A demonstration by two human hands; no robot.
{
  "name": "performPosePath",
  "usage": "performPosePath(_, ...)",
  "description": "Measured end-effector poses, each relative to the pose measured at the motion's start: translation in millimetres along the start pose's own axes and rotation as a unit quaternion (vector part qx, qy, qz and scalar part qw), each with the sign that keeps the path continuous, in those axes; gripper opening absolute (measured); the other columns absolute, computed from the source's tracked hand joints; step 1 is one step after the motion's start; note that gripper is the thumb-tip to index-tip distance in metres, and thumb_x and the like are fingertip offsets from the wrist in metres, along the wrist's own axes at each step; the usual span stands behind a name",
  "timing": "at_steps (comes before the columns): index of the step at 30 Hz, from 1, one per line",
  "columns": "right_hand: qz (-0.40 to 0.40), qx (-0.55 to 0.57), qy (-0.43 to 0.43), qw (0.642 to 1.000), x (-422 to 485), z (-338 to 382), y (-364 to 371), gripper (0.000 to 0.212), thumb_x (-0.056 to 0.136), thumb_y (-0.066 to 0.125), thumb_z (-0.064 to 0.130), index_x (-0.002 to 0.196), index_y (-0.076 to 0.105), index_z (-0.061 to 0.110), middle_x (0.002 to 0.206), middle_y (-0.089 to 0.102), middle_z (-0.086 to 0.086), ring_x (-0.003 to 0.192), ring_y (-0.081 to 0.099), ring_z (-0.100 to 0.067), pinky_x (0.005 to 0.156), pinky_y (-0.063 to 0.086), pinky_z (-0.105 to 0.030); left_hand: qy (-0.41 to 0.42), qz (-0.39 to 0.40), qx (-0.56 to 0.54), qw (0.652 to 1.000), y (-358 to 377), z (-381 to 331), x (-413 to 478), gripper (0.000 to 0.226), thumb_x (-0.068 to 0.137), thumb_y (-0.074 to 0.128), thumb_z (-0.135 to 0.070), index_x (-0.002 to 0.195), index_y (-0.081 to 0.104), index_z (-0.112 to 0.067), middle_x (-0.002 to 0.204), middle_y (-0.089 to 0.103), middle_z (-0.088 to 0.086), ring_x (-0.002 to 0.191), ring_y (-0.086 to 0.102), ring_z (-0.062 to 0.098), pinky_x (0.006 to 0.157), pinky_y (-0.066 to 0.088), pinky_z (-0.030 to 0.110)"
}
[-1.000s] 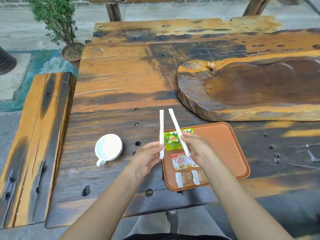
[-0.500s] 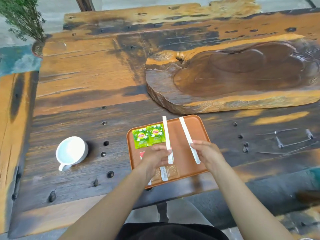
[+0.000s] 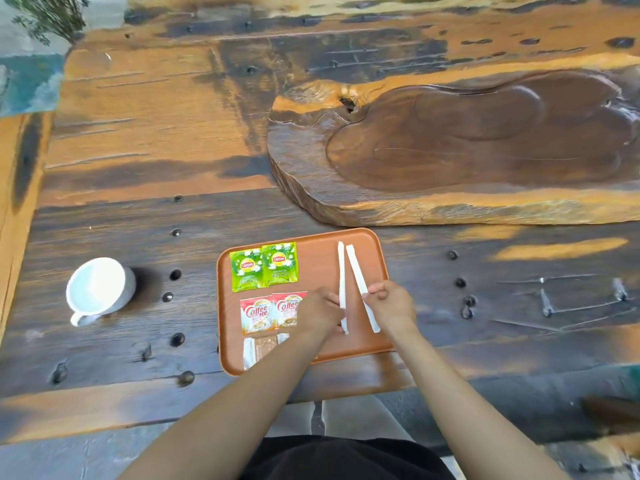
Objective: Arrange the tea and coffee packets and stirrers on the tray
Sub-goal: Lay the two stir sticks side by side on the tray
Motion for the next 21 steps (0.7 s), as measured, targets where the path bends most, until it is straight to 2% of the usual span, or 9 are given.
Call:
performPosePath(3,0.005,-0.076,-0.035,0.997,0.8,2.7,2.2,0.017,0.086,0.059,0.014,0.102,0.062,0.008,0.084,0.063,-0.006,0.084,0.059,-0.021,0.073,0.041,-0.024,0.015,-0.024,0.053,0.998,4.5,5.8,0.7,0.033,0.072,0.064,0.003,0.062,0.050,-0.024,0.075,0.067,0.011,0.070,0.070,0.029,0.072,0.060,0.043)
performPosePath(5,0.002,-0.120,-0.059,0.991,-0.2,2.2,4.6,0.016,0.086,0.059,0.016,0.101,0.062,0.010,0.097,0.069,-0.010,0.092,0.063,-0.026,0.077,0.045,-0.027,0.034,-0.045,0.084,0.995,6.0,6.5,-1.1,0.033,0.071,0.064,0.001,0.060,0.047,-0.025,0.082,0.070,0.013,0.080,0.070,0.031,0.073,0.059,0.040)
performPosePath(7,0.002,-0.163,-0.089,0.983,-3.1,3.4,6.8,0.016,0.087,0.058,0.018,0.101,0.060,0.011,0.105,0.066,-0.010,0.095,0.062,-0.028,0.079,0.048,-0.032,0.058,-0.056,0.132,0.988,7.1,2.2,-5.8,0.029,0.073,0.064,-0.003,0.064,0.047,-0.024,0.083,0.070,0.013,0.085,0.068,0.031,0.073,0.056,0.033)
performPosePath(9,-0.001,-0.197,-0.131,0.972,-6.6,6.7,8.1,0.017,0.088,0.056,0.018,0.103,0.056,0.010,0.108,0.063,-0.009,0.096,0.060,-0.028,0.079,0.051,-0.036,0.097,-0.062,0.201,0.973,8.6,-3.2,-12.6,0.013,0.079,0.061,-0.006,0.087,0.055,-0.014,0.089,0.069,0.014,0.090,0.065,0.032,0.069,0.047,0.030)
performPosePath(10,-0.005,-0.211,-0.148,0.966,-8.2,8.2,7.9,0.019,0.088,0.055,0.018,0.106,0.055,0.010,0.109,0.061,-0.009,0.097,0.059,-0.028,0.079,0.051,-0.038,0.126,-0.073,0.246,0.958,9.4,-6.0,-15.6,0.018,0.082,0.058,-0.008,0.099,0.053,-0.010,0.096,0.067,0.015,0.092,0.063,0.033,0.068,0.044,0.031)
performPosePath(12,-0.012,-0.231,-0.178,0.957,-10.8,10.3,7.4,0.024,0.089,0.054,0.017,0.111,0.053,0.009,0.111,0.058,-0.009,0.100,0.057,-0.028,0.079,0.050,-0.038,0.179,-0.094,0.326,0.924,12.1,-9.6,-21.8,0.025,0.086,0.054,-0.010,0.109,0.047,-0.008,0.107,0.059,0.014,0.095,0.060,0.032,0.070,0.044,0.037)
performPosePath(14,-0.009,-0.244,-0.202,0.948,-13.2,11.9,9.0,0.024,0.089,0.052,0.016,0.112,0.052,0.009,0.113,0.056,-0.009,0.103,0.055,-0.027,0.078,0.047,-0.036,0.208,-0.102,0.337,0.913,16.0,-11.5,-26.3,0.029,0.088,0.051,-0.014,0.116,0.045,-0.010,0.118,0.053,0.011,0.103,0.055,0.029,0.078,0.044,0.038)
performPosePath(17,0.011,-0.253,-0.221,0.942,-15.3,13.0,14.7,0.026,0.089,0.049,0.012,0.115,0.050,0.010,0.118,0.052,-0.009,0.108,0.051,-0.027,0.081,0.045,-0.037,0.231,-0.099,0.314,0.916,23.9,-13.8,-26.2,0.038,0.089,0.048,-0.010,0.126,0.043,-0.012,0.129,0.044,0.009,0.118,0.047,0.027,0.095,0.042,0.036)
performPosePath(21,0.025,-0.247,-0.222,0.943,-15.1,10.3,19.9,0.035,0.089,0.044,0.006,0.123,0.048,0.010,0.126,0.049,-0.009,0.112,0.051,-0.029,0.087,0.044,-0.038,0.226,-0.101,0.328,0.912,27.5,-8.4,-19.9,0.045,0.087,0.049,-0.003,0.129,0.042,-0.014,0.131,0.043,0.010,0.120,0.046,0.026,0.096,0.043,0.034)
Point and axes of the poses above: each hand's wrist, its own x-axis towards the middle knuckle, its own y-axis out of the palm, z = x × y, the point moved 8 cm from there along x, towards the middle knuckle
